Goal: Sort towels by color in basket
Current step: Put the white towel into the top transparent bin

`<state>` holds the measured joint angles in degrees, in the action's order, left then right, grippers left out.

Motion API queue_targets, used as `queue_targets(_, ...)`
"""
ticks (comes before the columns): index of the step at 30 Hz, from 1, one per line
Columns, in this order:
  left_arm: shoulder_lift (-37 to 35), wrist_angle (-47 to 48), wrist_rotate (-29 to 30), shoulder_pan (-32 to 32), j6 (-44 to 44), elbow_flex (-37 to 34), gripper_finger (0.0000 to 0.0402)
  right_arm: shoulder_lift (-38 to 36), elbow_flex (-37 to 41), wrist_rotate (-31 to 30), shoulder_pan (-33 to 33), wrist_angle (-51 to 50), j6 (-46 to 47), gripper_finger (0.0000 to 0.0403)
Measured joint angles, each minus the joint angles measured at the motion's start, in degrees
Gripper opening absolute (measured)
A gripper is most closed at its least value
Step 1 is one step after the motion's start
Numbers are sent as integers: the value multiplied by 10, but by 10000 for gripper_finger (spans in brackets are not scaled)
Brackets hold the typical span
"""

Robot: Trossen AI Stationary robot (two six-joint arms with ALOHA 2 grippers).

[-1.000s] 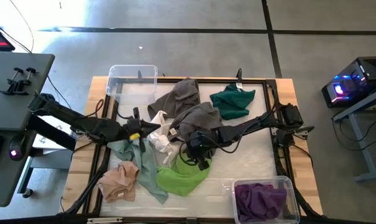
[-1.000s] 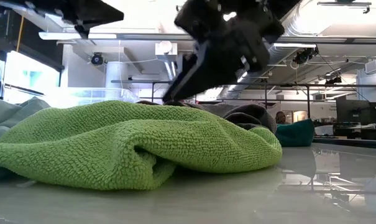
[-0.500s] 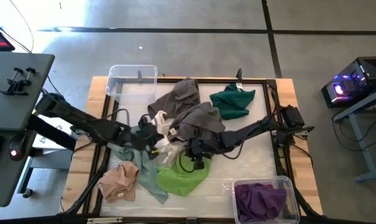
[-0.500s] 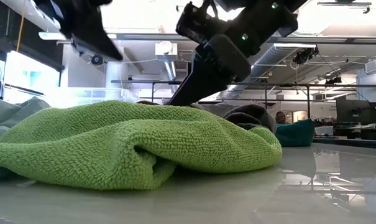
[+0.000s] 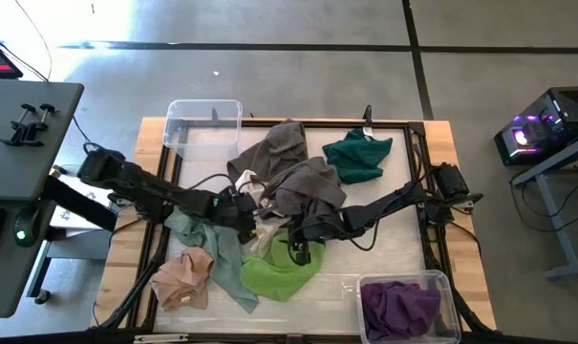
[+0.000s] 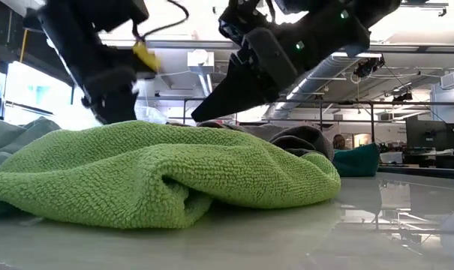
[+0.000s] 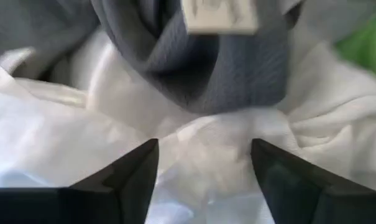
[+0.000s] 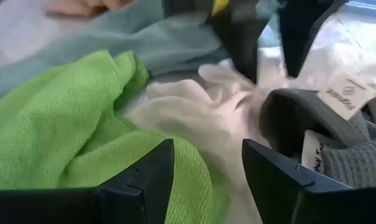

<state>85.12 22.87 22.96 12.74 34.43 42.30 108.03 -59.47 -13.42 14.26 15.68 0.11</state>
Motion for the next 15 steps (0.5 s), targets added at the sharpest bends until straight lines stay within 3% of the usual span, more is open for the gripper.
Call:
queue_targets(4, 44, -2, -3, 0, -8, 0, 257, 0, 29, -1, 0, 57, 15, 185)
queue_targets(7, 70, -1, -2, 0, -15, 2, 232, 0, 42, -11, 0, 93, 16, 185)
queue_targets(10, 90, 1, 1, 1, -20, 3, 183, 0, 43, -32, 0, 100, 16, 185)
queue_targets(15, 91, 13, -7, 1, -31, 3, 53, 0, 42, -62, 0, 105, 38, 185)
